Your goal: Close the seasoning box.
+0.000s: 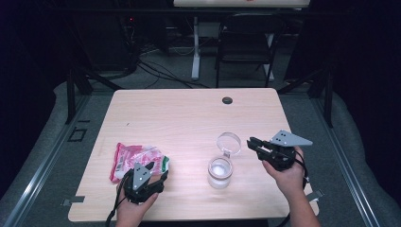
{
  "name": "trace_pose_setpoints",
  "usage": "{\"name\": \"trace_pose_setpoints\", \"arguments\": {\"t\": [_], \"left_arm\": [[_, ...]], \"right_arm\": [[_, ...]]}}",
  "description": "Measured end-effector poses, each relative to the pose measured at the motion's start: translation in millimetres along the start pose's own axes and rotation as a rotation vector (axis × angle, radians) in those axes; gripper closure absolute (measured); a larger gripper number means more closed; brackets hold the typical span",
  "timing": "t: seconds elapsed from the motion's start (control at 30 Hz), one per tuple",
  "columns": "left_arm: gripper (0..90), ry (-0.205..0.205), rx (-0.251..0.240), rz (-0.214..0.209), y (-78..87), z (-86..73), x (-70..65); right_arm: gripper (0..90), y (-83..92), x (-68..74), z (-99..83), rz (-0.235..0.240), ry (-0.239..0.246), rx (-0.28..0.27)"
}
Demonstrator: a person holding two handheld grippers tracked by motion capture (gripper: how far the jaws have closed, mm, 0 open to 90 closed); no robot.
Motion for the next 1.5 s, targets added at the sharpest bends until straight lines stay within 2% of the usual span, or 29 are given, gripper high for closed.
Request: {"name": "trace_pose_setpoints", "arguments": {"t": [0.1, 0.2, 0.57, 0.9, 1.27, 1.5], "left_arm": [[41.0, -0.001, -0.001, 0.001, 1.9, -0.2, -0.2], [41.0, 0.006, -0.011, 0.010, 5.0, -0.8, 0.2], [41.3, 0.027, -0.010, 0.038, 14.3, -7.2, 6.1], [41.3, 0.037, -0.010, 0.060, 18.6, -10.2, 9.1], [41.2, 0.048, -0.013, 0.075, 21.3, -11.7, 13.3], [41.1, 0.051, -0.012, 0.077, 20.7, -11.9, 15.0]], "right_arm": [[86.9, -4.8, -5.1, -2.2, -0.012, -0.029, -0.001], [90.0, -11.7, -9.5, -4.7, -0.028, -0.035, 0.011], [90.0, -28.6, -15.3, -7.1, -0.021, -0.059, 0.035], [90.0, -34.4, -15.7, -6.8, -0.001, -0.064, 0.040], [90.0, -40.4, -5.0, -8.3, 0.028, -0.035, 0.057], [89.2, -39.1, 5.4, -7.5, 0.075, -0.027, 0.050]]}}
Point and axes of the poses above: each handheld gripper's, and its own axes: y roughly backward along the jaws, z roughly out of its top, x roughly to its left, the point moved 1 cm from there along -y, roughly forward along the jaws, and after that the axes turned 12 degrees about -y, right-handed, at the moved point
